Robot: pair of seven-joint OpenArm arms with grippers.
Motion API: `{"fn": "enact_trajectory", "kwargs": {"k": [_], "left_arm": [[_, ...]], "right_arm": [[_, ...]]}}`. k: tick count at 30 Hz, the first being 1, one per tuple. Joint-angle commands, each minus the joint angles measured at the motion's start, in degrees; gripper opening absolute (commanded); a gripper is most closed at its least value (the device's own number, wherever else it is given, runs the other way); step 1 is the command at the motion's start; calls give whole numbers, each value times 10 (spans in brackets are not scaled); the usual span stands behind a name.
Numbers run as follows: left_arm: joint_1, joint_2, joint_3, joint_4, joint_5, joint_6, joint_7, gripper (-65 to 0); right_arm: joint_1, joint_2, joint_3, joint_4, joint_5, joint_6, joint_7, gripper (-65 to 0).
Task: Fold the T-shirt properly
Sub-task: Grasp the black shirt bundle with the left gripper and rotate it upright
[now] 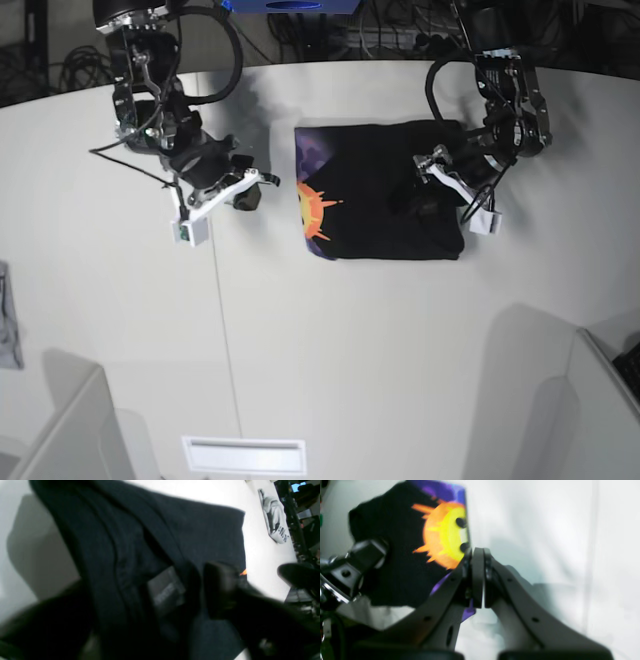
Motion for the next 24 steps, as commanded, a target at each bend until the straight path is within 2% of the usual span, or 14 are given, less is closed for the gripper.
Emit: {"fn": "enact_trajectory", "kwargs": {"k": [1,6,7,9,16,21,24], "left_arm": [[0,-2,1,4,8,3,12,-311],[-6,-14,2,6,42,21,17,-622],[-6,-14,6,9,55,23,17,-650],[-8,-19,32,9,80,24,17,-650],[-32,-74,174,12,124,24,14,-650],[-77,-121,321,30,186,24,13,-650],[-106,-124,372,36,211,24,17,-650]], "right_arm": [[0,2,11,11,5,14,8,-650],[-19,0,78,11,5,54,8,-650],[-22,0,90,11,5,56,8,-650],[-28,0,114,11,5,56,5,-650],[-50,0,169,11,5,56,5,-650],[-70,0,198,22,5,56,7,-650],[-77,0,216,28,5,56,7,-650]]}}
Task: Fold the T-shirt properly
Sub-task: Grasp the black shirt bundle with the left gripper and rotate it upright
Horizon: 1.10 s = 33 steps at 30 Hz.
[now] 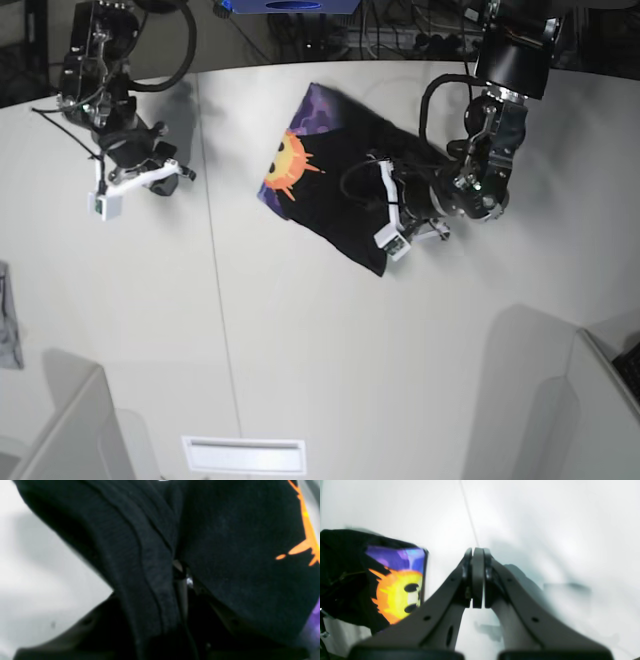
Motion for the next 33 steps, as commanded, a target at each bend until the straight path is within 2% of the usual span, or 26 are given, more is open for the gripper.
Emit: {"fn": "enact_trajectory", "kwargs": {"k": [1,4,9,17,20,24,33], "left_arm": [[-11,-2,13,0,24,2,25,-650],[-40,-2,50,-4,38,2,25,-650],[-95,-2,155,-5,79,1,22,-650],[-175,-2,302,-5,90,0,20,-650],[-207,-2,355,-5,90,-27,18,-650],[-235,-2,402,-5,91,-46,-31,-650],[-281,-1,482,-9,91,-47,-104,-650]], "right_arm": [[1,5,11,13,4,5,10,-650],[-7,4,34,13,4,5,10,-650],[-19,3,70,13,4,5,11,-650],[-34,2,110,13,4,5,10,-650],[-42,-15,123,13,4,5,10,-650],[-45,-38,157,13,4,5,9,-650],[-54,-41,164,10,4,5,8,-650]]}}
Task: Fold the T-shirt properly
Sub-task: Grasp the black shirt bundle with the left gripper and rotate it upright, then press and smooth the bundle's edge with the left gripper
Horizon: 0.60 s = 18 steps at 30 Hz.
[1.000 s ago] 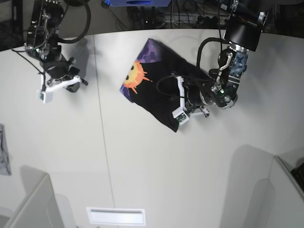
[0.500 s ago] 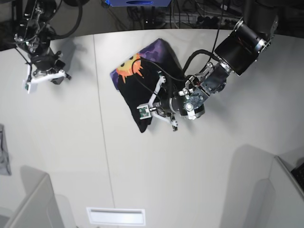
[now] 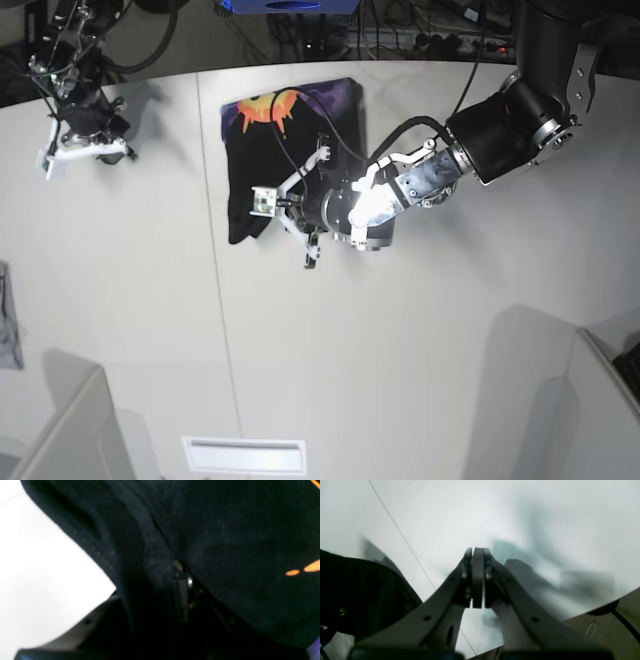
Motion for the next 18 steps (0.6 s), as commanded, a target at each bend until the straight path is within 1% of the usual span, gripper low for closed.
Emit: {"fn": "enact_trajectory", "kwargs": {"k": [1,3,10,14,18], "left_arm": [[-23,3,4,0,-1,-1,-15,-650],[-36,4,15,-19,-1,-2,-28,-650],[-63,6,71,-74,-1,-2,-109,-650],[-69,6,80,-88,-1,-2,-159,-650],[-71,11,79,-88,-1,-8,-172,-650]], "right_arm": [[-1,5,3,8,4,4,10,-650],[-1,5,3,7,3,4,10,-650],[-4,4,3,7,3,4,10,-650],[-4,4,3,7,2,4,10,-650],[-3,4,3,7,2,4,10,-650]]}}
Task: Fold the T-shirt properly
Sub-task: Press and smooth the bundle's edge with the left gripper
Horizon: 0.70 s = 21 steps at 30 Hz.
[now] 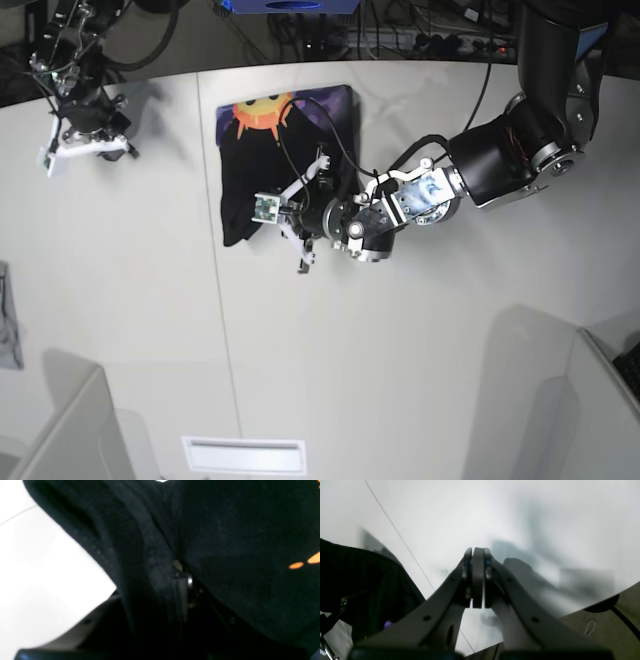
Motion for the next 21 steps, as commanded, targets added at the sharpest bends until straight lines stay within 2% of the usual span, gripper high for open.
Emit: {"fn": "enact_trajectory", "kwargs": {"k": [1,3,8,12,21], "left_arm": [[-16,11,-3,6,0,-15,-11,-650],[-21,17,-1,5,23,-20,-12,-650],[-5,46,-8,-4,139,-20,-12,-650],[-4,61,-8,-24,146,-20,-12,-650],[-1,59,-8,-21,146,-20,-9,-650]], "right_arm": [[2,6,3,8,3,4,10,-650],[2,6,3,8,3,4,10,-650],[3,5,0,8,3,4,10,-650],[2,5,2,8,3,4,10,-650],[2,5,2,7,3,4,10,-650]]}}
